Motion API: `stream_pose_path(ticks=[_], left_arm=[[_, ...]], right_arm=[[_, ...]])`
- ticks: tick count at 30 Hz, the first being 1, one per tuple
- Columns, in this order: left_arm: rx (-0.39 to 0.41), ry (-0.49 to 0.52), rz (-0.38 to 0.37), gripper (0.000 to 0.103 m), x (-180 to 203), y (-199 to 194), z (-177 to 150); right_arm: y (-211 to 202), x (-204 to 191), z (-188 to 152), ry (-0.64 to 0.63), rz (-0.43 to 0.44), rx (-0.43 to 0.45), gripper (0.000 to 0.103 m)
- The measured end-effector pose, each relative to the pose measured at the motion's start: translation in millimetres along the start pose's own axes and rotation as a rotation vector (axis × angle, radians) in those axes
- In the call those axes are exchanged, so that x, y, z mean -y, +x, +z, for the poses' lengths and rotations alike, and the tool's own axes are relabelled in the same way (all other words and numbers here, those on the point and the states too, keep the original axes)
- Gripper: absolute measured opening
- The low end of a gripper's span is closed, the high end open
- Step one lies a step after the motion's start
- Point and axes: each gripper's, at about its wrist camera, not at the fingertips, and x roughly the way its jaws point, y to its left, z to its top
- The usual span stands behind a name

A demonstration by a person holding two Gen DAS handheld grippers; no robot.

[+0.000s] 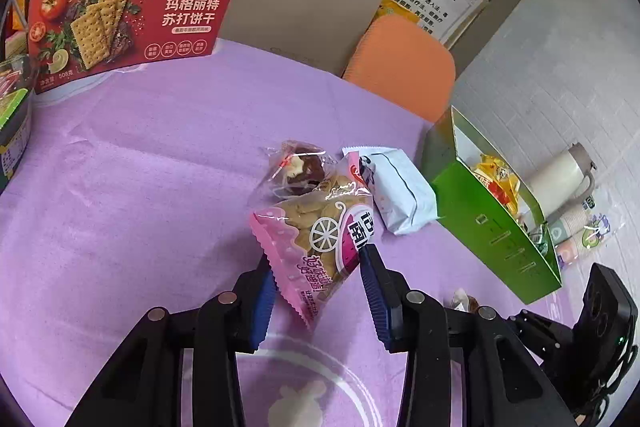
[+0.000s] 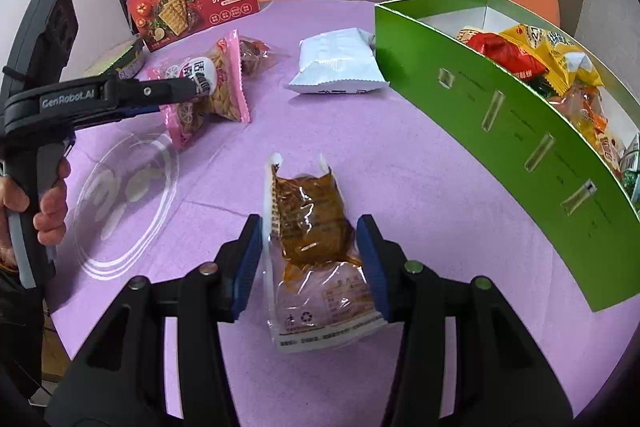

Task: Organize snacks
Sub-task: 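Grasp the pink bread bag with the left tool while the right tool grasps the brown food packet, then carry both bags over the green box and open both tools to drop them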

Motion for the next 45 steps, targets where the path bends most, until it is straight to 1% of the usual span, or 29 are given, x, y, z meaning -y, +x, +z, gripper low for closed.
stream_pose_path(ticks=[4, 6, 8, 10, 11, 12, 14, 16, 17, 19, 21, 22, 23, 24, 25, 26, 27, 29, 30, 33, 38, 42, 45], left_arm=[[-0.039, 0.032, -0.059, 0.041, 18, -8, -23], [-0.061, 0.071, -0.084, 0.041, 31, -13, -37], [-0.078, 0.099, -0.09, 0.048, 42, -19, -50], [-0.075, 0.118, -0.079, 0.067, 47, -25, -54], [-0.06, 0.129, -0.072, 0.072, 49, -28, -53], [-0.04, 0.137, -0.056, 0.08, 50, -31, -49], [-0.008, 0.13, -0.023, 0.084, 50, -35, -39], [-0.025, 0.142, -0.05, 0.088, 53, -30, -34], [-0.058, 0.156, -0.052, 0.088, 56, -23, -34], [-0.1, 0.159, -0.03, 0.088, 57, -12, -38], [-0.119, 0.16, -0.047, 0.088, 59, -5, -45], [-0.117, 0.153, -0.053, 0.087, 59, -4, -48], [-0.117, 0.143, -0.059, 0.087, 58, -2, -50], [-0.118, 0.132, -0.07, 0.083, 57, -1, -51], [-0.122, 0.126, -0.081, 0.064, 57, 0, -53], [-0.131, 0.128, -0.066, 0.052, 57, 3, -53], [-0.134, 0.128, -0.074, 0.049, 58, 3, -54], [-0.136, 0.114, -0.073, 0.046, 61, 2, -56], [-0.134, 0.113, -0.083, 0.044, 64, 0, -57], [-0.11, 0.124, -0.103, 0.043, 76, -10, -55], [-0.051, 0.173, -0.164, 0.043, 109, -32, -36], [0.004, 0.208, -0.201, 0.043, 141, -44, -11], [0.043, 0.239, -0.201, 0.043, 165, -46, 11]], right_arm=[[-7, 2, -8, 0.026, 0.009, 0.009, 0.051], [-11, 4, -13, 0.039, 0.024, 0.013, 0.053], [-14, 5, -17, 0.051, 0.035, 0.016, 0.054], [-16, 5, -19, 0.055, 0.034, 0.018, 0.054], [-17, 5, -19, 0.058, 0.034, 0.018, 0.054], [-18, 6, -20, 0.063, 0.035, 0.018, 0.054], [-20, 6, -21, 0.073, 0.038, 0.026, 0.054], [-20, 6, -21, 0.082, 0.041, 0.03, 0.054], [-20, 5, -20, 0.08, 0.043, 0.036, 0.054], [-18, 3, -18, 0.069, 0.021, 0.039, 0.054], [-13, 1, -18, 0.058, 0.016, 0.031, 0.053], [-13, 0, -18, 0.052, 0.005, 0.04, 0.049], [-14, 0, -19, 0.046, -0.013, 0.043, 0.041], [-14, 1, -19, 0.049, -0.004, 0.042, 0.04], [-15, 3, -20, 0.066, 0.013, 0.043, 0.04], [-17, 5, -21, 0.077, 0.022, 0.048, 0.04], [-19, 6, -23, 0.088, 0.026, 0.05, 0.04], [-26, 8, -26, 0.097, 0.026, 0.063, 0.04], [-31, 10, -27, 0.101, 0.03, 0.075, 0.04], [-52, 12, -24, 0.103, 0.034, 0.124, 0.04], [-102, 26, -11, 0.116, 0.006, 0.263, 0.04], [-139, 50, 3, 0.15, -0.055, 0.367, 0.04], [-156, 72, 11, 0.188, -0.105, 0.42, 0.04]])
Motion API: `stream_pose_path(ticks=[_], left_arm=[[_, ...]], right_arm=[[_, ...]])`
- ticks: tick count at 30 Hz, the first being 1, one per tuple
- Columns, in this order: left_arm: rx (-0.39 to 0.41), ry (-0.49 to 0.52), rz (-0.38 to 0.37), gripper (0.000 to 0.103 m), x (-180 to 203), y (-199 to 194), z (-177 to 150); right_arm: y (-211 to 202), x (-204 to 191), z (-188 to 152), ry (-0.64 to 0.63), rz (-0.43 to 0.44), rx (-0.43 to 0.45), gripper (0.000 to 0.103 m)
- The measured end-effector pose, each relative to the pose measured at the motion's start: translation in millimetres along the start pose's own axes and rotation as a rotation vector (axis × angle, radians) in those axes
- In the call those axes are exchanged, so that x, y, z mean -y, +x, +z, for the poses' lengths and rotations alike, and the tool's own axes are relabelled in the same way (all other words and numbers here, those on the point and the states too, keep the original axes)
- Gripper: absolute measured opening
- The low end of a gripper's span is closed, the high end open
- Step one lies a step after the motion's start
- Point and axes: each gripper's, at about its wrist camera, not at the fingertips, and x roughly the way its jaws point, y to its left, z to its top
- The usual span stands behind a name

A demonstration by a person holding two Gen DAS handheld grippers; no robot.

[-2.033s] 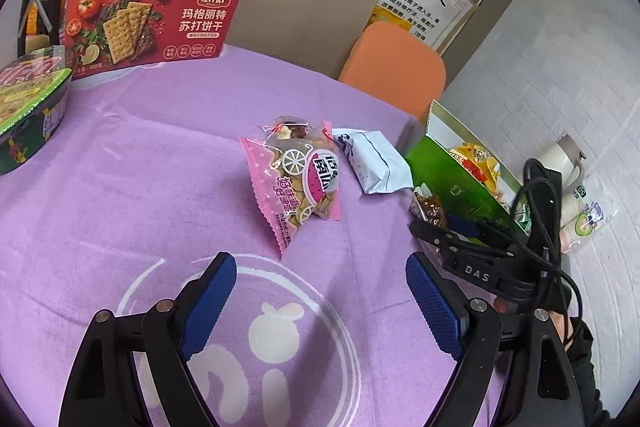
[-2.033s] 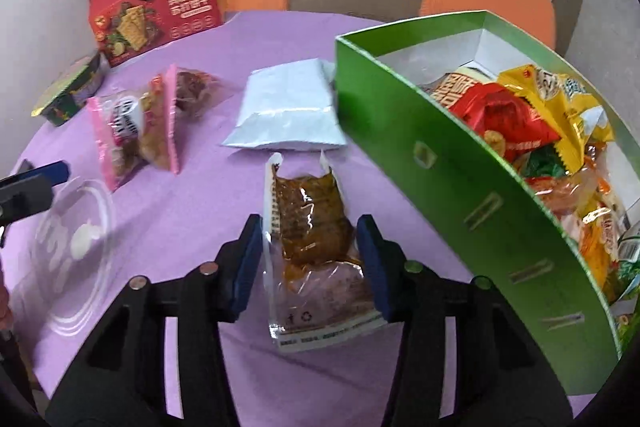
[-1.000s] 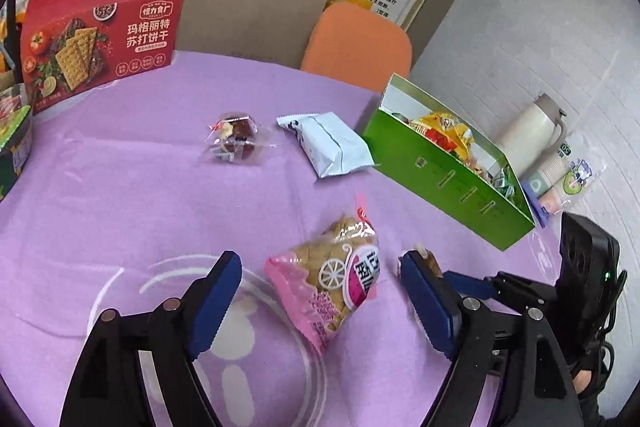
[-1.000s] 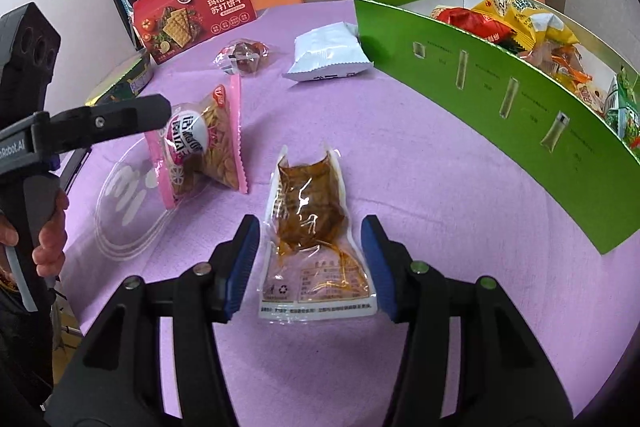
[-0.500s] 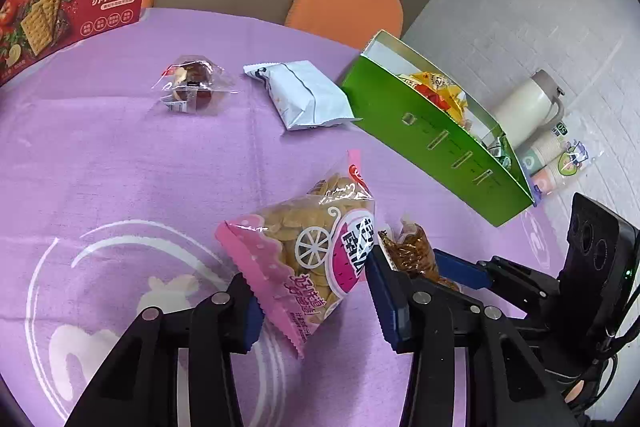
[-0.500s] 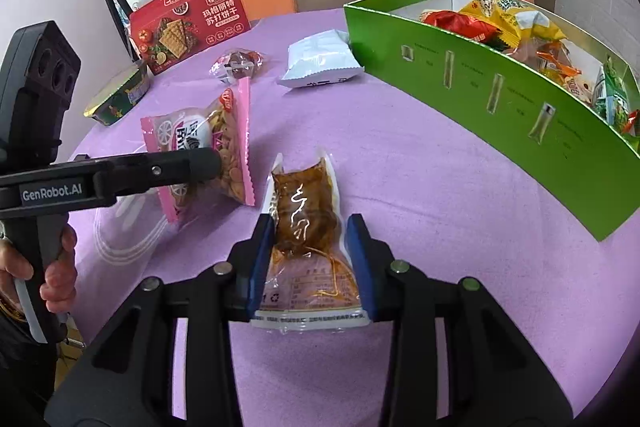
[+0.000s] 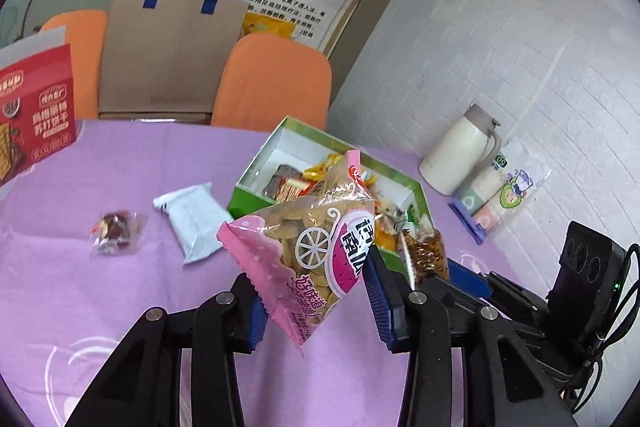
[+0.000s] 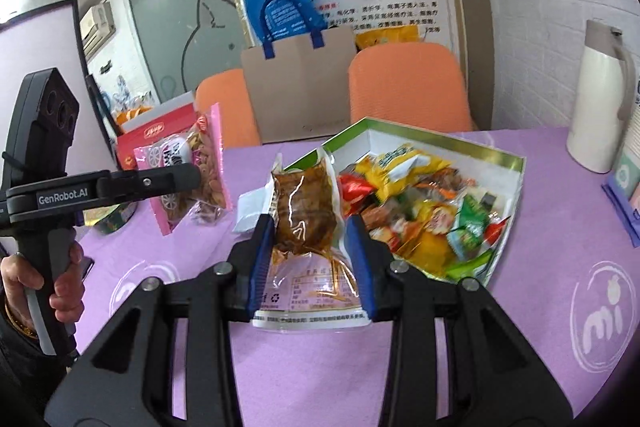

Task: Organize snacks
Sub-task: 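Carry both bags over the green box and open both tools to drop them, then move both tools away from the box toward the white sealed packet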

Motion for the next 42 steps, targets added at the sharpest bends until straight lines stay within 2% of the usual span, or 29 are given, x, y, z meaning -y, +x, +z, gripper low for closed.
stream_pose_path(ticks=[4, 10, 20, 22, 23, 24, 25, 27, 36, 42], left_arm=[[0.019, 0.036, 0.0, 0.043, 16, 14, 31], [-0.018, 0.056, 0.04, 0.043, 18, 68, 62], [-0.12, 0.054, 0.08, 0.045, 6, 156, 78], [-0.136, 0.039, 0.063, 0.049, 2, 168, 78], [-0.14, 0.029, 0.056, 0.051, 0, 171, 78], [-0.138, 0.022, 0.044, 0.062, -2, 172, 77], [-0.129, 0.019, 0.041, 0.076, -4, 172, 76], [-0.087, 0.021, 0.067, 0.087, -4, 165, 74], [-0.051, 0.083, 0.117, 0.087, 11, 136, 67], [0.002, 0.132, 0.136, 0.087, 32, 89, 51]], right_arm=[[2, 32, 17, 0.046, -0.083, 0.035, 0.04], [25, 67, 21, 0.077, -0.153, 0.01, 0.04], [79, 92, 20, 0.06, -0.14, -0.055, 0.041], [86, 91, 19, 0.036, -0.15, -0.069, 0.048], [86, 91, 17, 0.026, -0.158, -0.064, 0.066], [83, 90, 15, 0.018, -0.173, -0.044, 0.077], [79, 89, 14, 0.008, -0.178, -0.017, 0.077], [73, 89, 11, 0.003, -0.17, -0.001, 0.078], [51, 83, 3, 0.063, -0.149, -0.02, 0.098], [19, 62, -3, 0.049, -0.131, 0.017, 0.101]])
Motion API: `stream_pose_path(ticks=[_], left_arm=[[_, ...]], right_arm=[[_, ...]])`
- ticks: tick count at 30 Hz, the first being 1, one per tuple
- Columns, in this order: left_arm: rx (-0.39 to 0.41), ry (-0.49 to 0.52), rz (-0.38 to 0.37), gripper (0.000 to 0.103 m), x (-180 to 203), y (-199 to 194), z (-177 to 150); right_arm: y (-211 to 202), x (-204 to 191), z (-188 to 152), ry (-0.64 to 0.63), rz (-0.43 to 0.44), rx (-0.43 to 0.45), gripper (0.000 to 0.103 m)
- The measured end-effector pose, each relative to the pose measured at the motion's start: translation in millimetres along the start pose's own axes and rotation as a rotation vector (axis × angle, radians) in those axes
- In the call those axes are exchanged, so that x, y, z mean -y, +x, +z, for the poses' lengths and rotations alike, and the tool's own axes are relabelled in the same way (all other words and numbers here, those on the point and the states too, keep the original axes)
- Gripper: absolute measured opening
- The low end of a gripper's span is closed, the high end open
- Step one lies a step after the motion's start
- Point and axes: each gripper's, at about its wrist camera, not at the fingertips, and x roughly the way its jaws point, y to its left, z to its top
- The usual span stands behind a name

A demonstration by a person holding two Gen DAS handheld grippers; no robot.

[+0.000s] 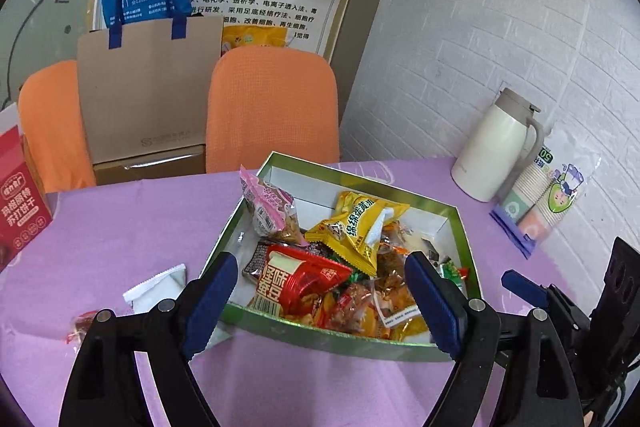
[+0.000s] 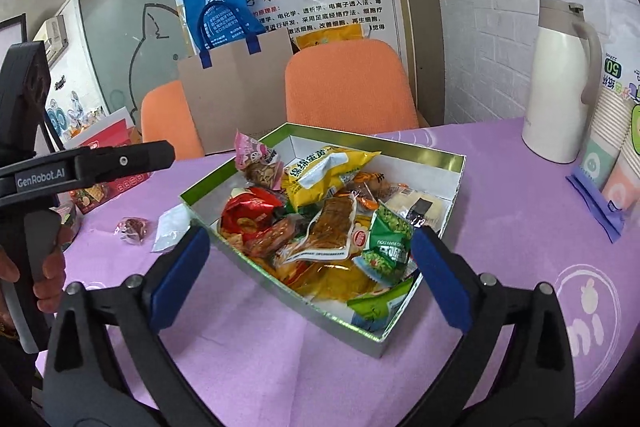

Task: Organize snacks
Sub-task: 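Move both tools away from the box toward the white sealed packet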

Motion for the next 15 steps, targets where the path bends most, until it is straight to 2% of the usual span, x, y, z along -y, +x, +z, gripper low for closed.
stream_pose_path(ticks=[7, 15], left_arm=[[0.038, -0.016, 0.045, 0.087, 5, -54, -26], [0.061, -0.015, 0.094, 0.087, 3, -96, -52]], right_arm=[[-25, -29, -19, -0.029, 0.032, -0.005, 0.102], [-29, -56, -40, -0.037, 0.064, -0.028, 0.102]])
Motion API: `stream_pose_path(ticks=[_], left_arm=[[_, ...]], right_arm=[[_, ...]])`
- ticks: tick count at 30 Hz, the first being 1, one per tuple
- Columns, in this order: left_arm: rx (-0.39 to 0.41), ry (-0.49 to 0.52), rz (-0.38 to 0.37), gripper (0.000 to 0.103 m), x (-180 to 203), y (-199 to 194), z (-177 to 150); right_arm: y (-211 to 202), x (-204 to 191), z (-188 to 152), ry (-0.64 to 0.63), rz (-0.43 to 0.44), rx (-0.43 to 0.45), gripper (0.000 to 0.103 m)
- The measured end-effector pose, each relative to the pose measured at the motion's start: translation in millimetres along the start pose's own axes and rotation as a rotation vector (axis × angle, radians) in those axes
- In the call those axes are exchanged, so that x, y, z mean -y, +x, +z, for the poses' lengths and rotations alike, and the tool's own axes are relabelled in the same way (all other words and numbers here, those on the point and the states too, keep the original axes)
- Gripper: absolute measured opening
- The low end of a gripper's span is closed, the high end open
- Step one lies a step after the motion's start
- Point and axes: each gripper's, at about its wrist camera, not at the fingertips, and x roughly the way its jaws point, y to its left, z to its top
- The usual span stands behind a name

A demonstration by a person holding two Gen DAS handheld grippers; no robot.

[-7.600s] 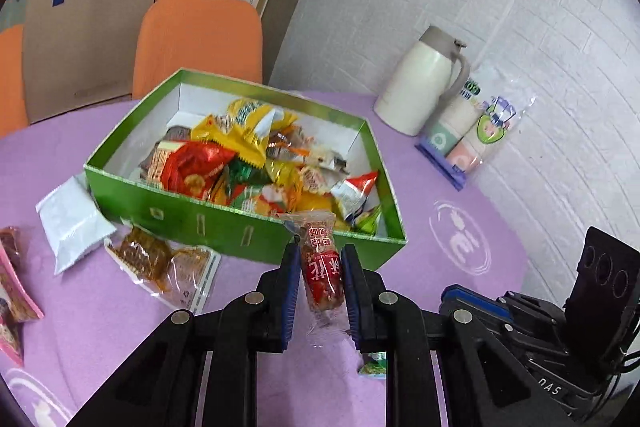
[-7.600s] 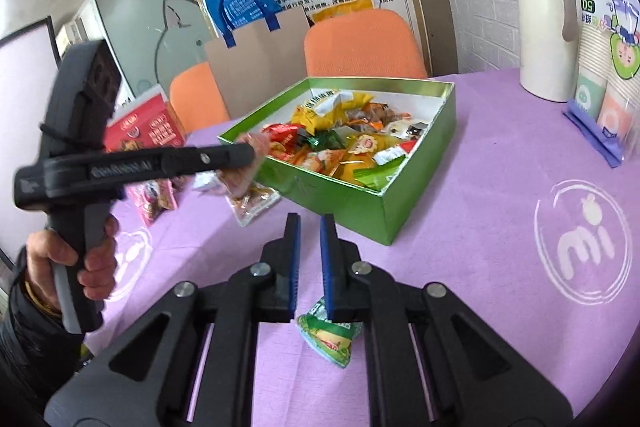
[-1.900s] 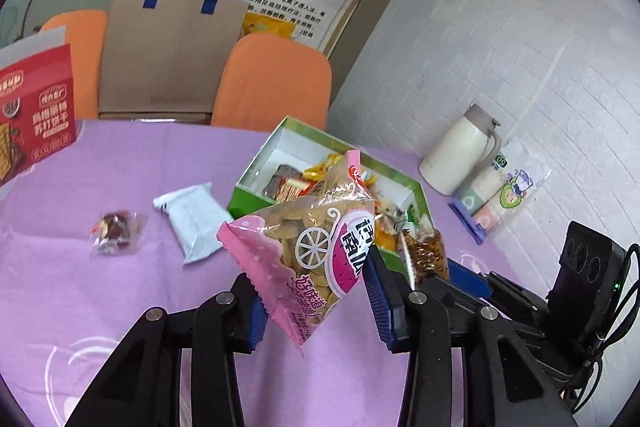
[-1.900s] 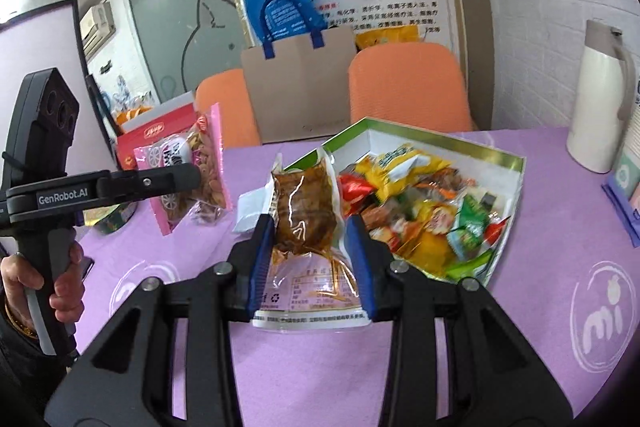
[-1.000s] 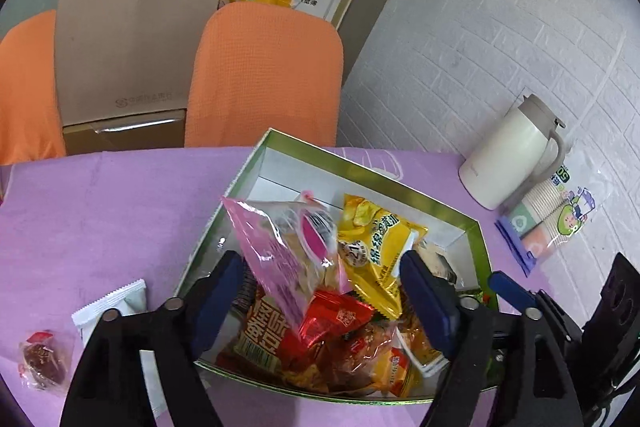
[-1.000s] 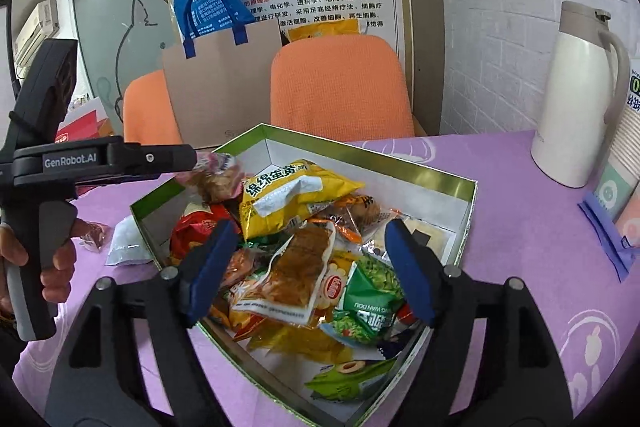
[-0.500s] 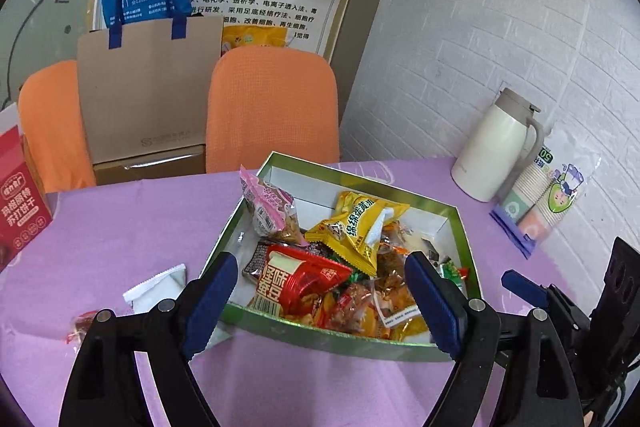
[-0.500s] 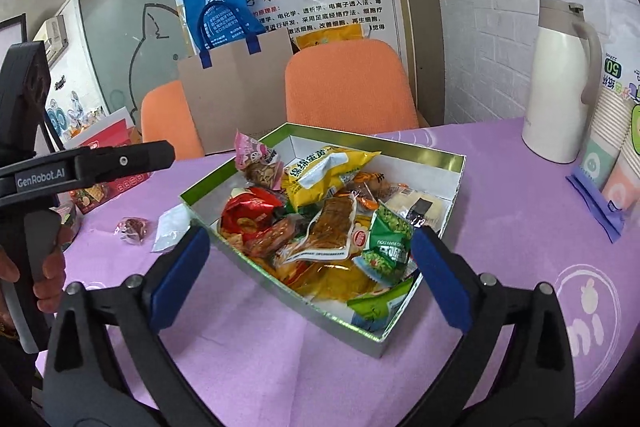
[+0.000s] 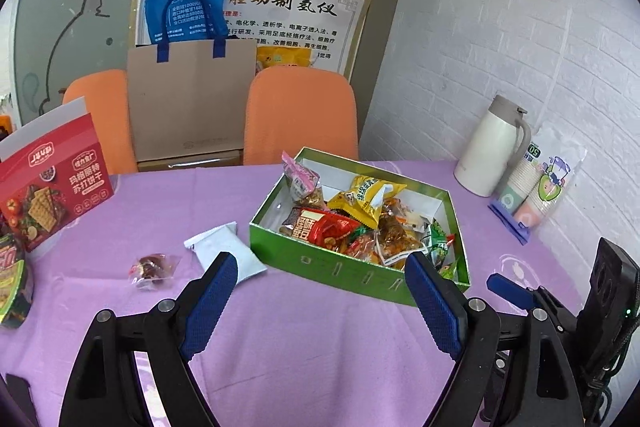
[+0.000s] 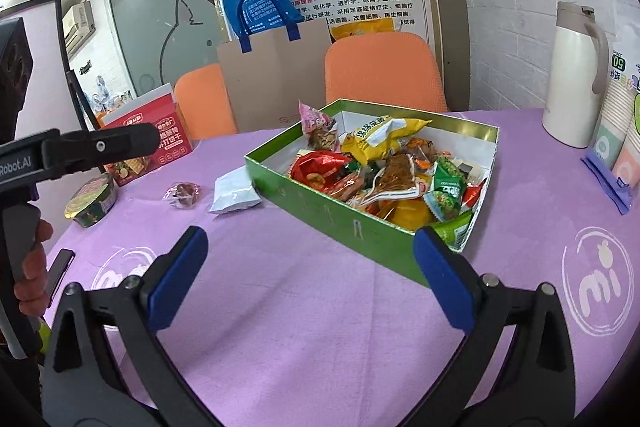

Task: Organize snacks
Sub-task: 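Move both tools away from the box toward the white sealed packet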

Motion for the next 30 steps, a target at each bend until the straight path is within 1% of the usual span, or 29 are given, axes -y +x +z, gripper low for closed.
stream_pose_path(ticks=[4, 6, 8, 11, 16, 18, 21, 23, 24, 26, 28, 30], left_arm=[[-0.02, -0.017, 0.016, 0.088, -17, -8, -12], [-0.032, -0.047, 0.05, 0.088, -39, -8, -15], [-0.05, -0.101, 0.083, 0.088, -66, -6, -15], [-0.071, -0.181, 0.119, 0.088, -106, 1, -14], [-0.103, -0.219, 0.149, 0.088, -139, 26, -18], [-0.124, -0.229, 0.125, 0.088, -143, 42, -18], [-0.15, -0.223, 0.04, 0.087, -135, 66, -17], [-0.171, -0.217, 0.006, 0.087, -128, 88, -15], [-0.186, -0.22, -0.005, 0.087, -125, 99, -15], [-0.207, -0.225, -0.027, 0.083, -120, 121, -16], [-0.229, -0.231, -0.035, 0.076, -119, 137, -17], [-0.246, -0.241, -0.031, 0.075, -121, 150, -20]], right_arm=[[5, -14, -7, -0.001, 0.009, -0.005, 0.102], [9, -20, -10, 0.0, 0.017, -0.009, 0.102], [16, -25, -12, -0.005, 0.028, -0.015, 0.102], [28, -32, -16, -0.013, 0.033, -0.035, 0.102], [50, -36, -21, -0.013, 0.05, -0.076, 0.102], [57, -36, -22, -0.016, 0.053, -0.089, 0.102], [64, -33, -24, -0.022, 0.04, -0.101, 0.102], [66, -30, -25, -0.029, 0.029, -0.102, 0.102], [66, -29, -25, -0.037, 0.02, -0.101, 0.102], [65, -28, -25, -0.059, -0.003, -0.093, 0.102], [65, -26, -25, -0.076, -0.014, -0.086, 0.102], [66, -25, -23, -0.076, -0.011, -0.08, 0.102]])
